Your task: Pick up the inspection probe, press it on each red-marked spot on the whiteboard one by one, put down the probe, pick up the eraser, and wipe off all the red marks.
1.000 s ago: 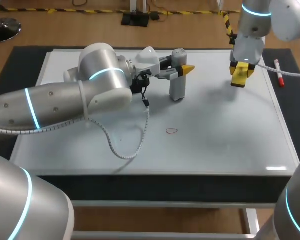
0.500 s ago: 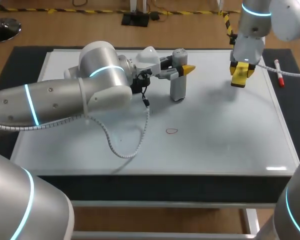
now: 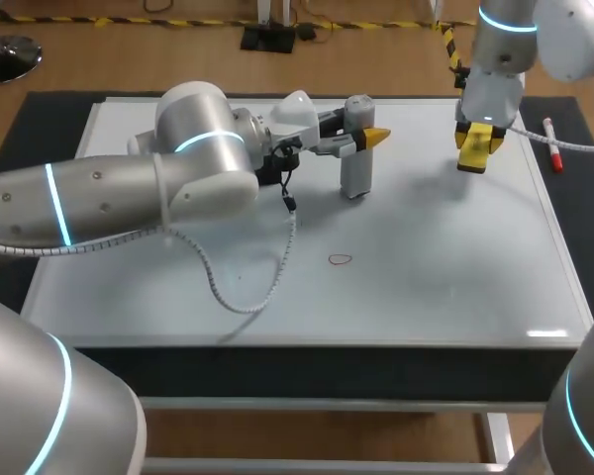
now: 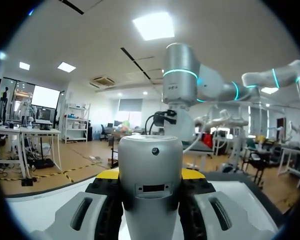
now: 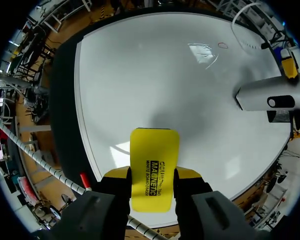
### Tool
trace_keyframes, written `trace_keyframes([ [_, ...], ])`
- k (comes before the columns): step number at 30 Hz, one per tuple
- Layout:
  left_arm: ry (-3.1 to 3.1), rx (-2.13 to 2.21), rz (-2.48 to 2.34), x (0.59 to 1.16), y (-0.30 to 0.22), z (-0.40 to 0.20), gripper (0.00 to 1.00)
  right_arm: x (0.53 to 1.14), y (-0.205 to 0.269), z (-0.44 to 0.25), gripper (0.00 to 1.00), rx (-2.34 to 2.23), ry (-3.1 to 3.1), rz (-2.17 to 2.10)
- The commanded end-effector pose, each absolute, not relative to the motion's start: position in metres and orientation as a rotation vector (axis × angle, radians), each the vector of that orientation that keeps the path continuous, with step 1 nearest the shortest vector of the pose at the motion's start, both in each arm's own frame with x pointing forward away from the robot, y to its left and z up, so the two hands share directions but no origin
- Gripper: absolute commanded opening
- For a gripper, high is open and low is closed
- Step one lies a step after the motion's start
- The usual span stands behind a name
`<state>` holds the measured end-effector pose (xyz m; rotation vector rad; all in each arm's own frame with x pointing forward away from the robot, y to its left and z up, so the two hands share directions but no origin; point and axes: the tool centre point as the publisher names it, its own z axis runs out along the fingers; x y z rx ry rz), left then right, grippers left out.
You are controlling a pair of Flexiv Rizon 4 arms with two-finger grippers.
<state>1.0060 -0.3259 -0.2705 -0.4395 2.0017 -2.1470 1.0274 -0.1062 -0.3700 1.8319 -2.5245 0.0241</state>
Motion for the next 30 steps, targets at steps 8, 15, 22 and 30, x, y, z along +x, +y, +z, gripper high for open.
trace_keyframes([
  [8, 2.061, -0.348, -2.207, 0.991, -0.296, -0.262, 0.0, 1.028, -0.107, -0.369, 0.0, 1.833, -2.521, 0.026],
  [15, 2.065, -0.307, -2.207, 0.978, -0.271, -0.262, 0.0, 1.028, -0.107, -0.369, 0.0, 1.833, -2.521, 0.026],
  [22, 2.123, -0.186, -2.253, 0.97, -0.247, -0.263, 0.0, 1.028, -0.107, -0.369, 0.0, 1.833, -2.521, 0.026],
  [30, 2.111, -0.119, -2.286, 0.964, -0.209, -0.266, 0.0, 1.028, -0.107, -0.369, 0.0, 1.833, -2.521, 0.026],
])
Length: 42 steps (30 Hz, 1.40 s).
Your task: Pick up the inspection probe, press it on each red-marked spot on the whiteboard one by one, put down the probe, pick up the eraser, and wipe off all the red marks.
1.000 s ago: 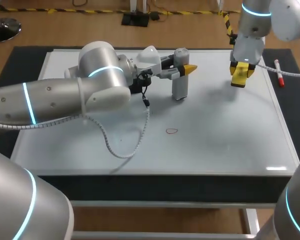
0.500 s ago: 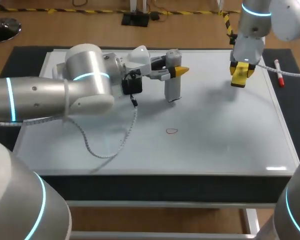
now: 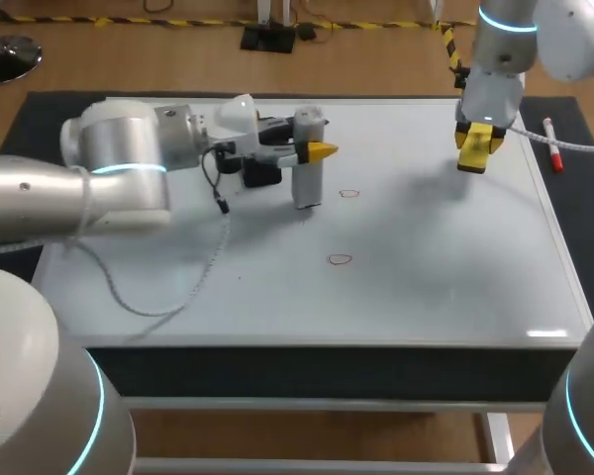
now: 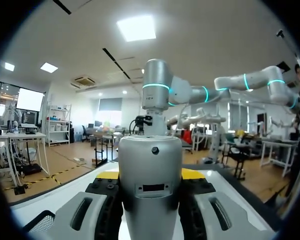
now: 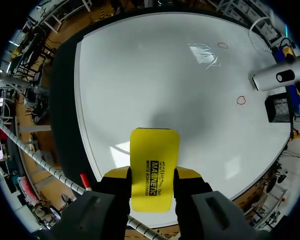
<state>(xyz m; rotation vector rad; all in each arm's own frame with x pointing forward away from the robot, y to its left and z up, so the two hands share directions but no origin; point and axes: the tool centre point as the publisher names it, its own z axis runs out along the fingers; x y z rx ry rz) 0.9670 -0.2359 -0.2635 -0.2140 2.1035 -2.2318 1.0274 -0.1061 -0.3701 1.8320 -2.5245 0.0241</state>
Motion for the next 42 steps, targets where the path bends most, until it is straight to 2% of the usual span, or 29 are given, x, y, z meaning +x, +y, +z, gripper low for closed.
trace_keyframes([
  [1, 2.107, -0.14, -2.279, 0.963, -0.204, -0.266, 0.0, 1.028, -0.107, -0.369, 0.0, 1.833, -2.521, 0.026],
  [15, 2.138, -0.124, -2.204, 0.948, -0.14, -0.269, 0.0, 1.028, -0.107, -0.369, 0.0, 1.833, -2.521, 0.026],
  [42, 2.053, -0.25, -2.085, 0.903, -0.059, -0.262, 0.0, 1.028, -0.107, -0.369, 0.0, 1.833, -2.521, 0.026],
])
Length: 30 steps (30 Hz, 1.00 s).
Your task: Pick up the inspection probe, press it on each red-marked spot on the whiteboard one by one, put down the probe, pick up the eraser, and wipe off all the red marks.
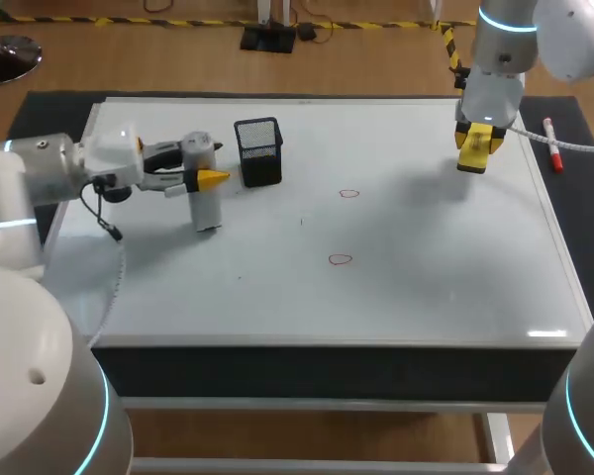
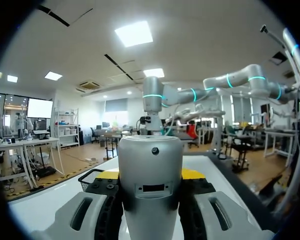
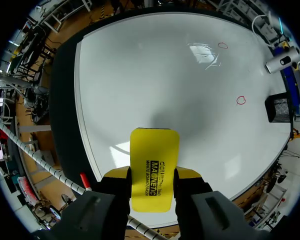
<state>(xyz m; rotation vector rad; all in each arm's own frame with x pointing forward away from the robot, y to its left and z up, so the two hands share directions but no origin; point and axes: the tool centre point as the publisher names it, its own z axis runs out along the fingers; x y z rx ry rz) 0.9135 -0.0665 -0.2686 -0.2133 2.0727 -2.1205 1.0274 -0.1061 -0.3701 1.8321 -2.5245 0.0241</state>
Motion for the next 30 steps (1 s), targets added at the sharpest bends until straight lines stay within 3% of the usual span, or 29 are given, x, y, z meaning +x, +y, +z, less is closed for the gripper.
trace_keyframes([
  [1, 2.052, -0.252, -2.084, 0.902, -0.057, -0.262, 0.0, 1.028, -0.107, -0.369, 0.0, 1.833, -2.521, 0.026],
  [14, 2.02, -0.274, -2.075, 0.898, -0.046, -0.261, 0.0, 1.028, -0.107, -0.369, 0.0, 1.833, -2.521, 0.026],
  [30, 2.02, -0.274, -2.075, 0.898, -0.046, -0.261, 0.0, 0.996, 0.022, -0.346, 0.0, 2.189, -2.31, -0.069],
])
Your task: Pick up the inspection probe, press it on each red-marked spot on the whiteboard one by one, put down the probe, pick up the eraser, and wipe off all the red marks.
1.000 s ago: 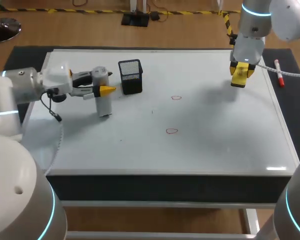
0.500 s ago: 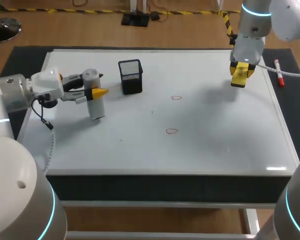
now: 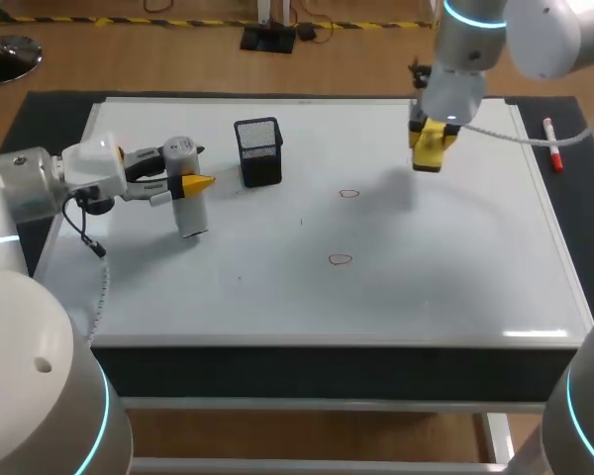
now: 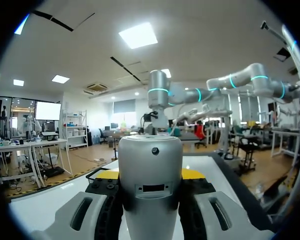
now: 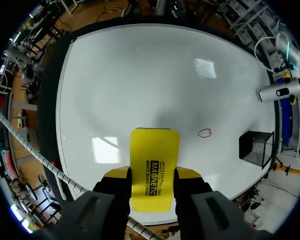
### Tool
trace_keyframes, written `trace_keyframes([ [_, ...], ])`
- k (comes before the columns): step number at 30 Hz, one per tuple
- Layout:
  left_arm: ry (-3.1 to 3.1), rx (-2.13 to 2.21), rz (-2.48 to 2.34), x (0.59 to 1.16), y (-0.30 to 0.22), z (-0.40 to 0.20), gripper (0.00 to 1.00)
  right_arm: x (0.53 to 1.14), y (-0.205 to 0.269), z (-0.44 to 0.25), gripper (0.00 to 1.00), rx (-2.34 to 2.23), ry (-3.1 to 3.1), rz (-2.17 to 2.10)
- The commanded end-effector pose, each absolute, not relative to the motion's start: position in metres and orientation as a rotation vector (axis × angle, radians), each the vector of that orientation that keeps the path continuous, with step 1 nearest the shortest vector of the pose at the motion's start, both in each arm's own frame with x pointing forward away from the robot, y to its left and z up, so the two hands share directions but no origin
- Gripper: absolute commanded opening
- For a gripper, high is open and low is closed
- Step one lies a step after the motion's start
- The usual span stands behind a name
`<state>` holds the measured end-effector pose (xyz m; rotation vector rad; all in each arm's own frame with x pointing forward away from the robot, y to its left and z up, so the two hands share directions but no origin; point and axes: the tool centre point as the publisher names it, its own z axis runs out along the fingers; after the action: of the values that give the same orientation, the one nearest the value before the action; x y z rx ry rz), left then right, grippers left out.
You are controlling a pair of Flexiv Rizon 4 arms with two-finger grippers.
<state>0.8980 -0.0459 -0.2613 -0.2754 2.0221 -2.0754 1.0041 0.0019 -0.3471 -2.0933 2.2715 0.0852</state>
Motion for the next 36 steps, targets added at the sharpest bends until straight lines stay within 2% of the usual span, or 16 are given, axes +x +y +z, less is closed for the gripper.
trace_keyframes([
  [1, 2.02, -0.274, -2.075, 0.898, -0.046, -0.261, 0.0, 0.992, 0.029, -0.346, 0.0, -2.15, 2.233, 0.073],
  [18, 2.02, -0.274, -2.075, 0.898, -0.046, -0.261, 0.0, 0.945, 0.13, -0.364, 0.0, -2.406, 1.971, -0.007],
  [36, 2.02, -0.274, -2.075, 0.898, -0.046, -0.261, 0.0, 0.957, 0.157, -0.385, 0.0, -2.531, 1.862, 0.011],
])
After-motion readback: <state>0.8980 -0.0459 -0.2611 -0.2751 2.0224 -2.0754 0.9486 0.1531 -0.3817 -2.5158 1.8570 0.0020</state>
